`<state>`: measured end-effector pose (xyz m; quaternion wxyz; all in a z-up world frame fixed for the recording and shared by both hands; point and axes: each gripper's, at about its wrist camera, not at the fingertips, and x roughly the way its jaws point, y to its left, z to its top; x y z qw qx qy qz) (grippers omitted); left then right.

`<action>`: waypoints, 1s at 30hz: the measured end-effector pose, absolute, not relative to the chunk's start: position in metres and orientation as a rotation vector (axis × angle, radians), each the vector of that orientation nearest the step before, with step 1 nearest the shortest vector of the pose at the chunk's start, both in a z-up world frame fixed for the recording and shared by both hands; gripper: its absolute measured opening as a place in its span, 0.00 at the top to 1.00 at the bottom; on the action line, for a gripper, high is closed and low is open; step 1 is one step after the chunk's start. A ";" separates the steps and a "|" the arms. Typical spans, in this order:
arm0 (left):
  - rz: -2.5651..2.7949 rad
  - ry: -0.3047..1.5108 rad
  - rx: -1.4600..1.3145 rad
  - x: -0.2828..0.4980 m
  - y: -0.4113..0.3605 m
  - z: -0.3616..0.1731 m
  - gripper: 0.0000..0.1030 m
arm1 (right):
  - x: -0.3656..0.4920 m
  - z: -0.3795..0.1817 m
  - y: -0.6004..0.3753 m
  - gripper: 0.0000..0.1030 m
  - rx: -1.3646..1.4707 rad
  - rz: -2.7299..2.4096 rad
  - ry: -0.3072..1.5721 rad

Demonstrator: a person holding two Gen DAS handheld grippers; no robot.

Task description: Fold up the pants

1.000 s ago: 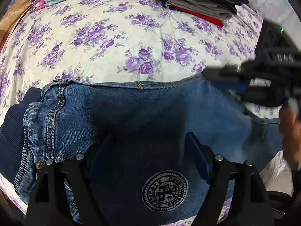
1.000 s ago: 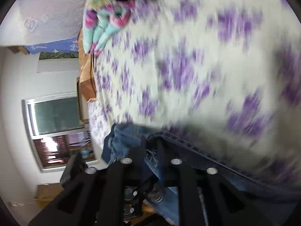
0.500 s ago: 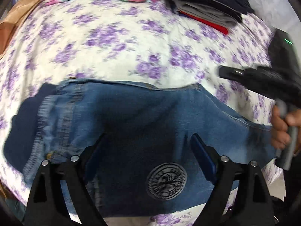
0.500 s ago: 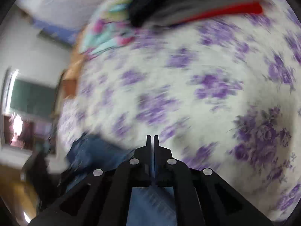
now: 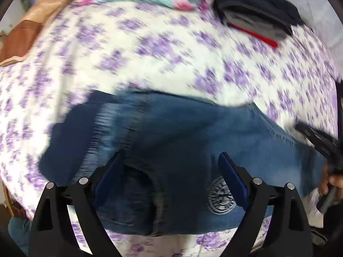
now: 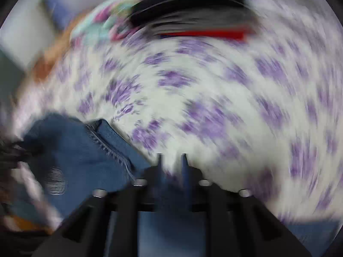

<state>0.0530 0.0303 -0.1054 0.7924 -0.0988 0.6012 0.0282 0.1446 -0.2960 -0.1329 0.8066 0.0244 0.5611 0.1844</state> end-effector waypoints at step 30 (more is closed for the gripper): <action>-0.069 1.174 -0.427 0.021 0.097 -0.099 0.05 | 0.000 -0.168 -0.548 0.45 0.553 -0.350 1.090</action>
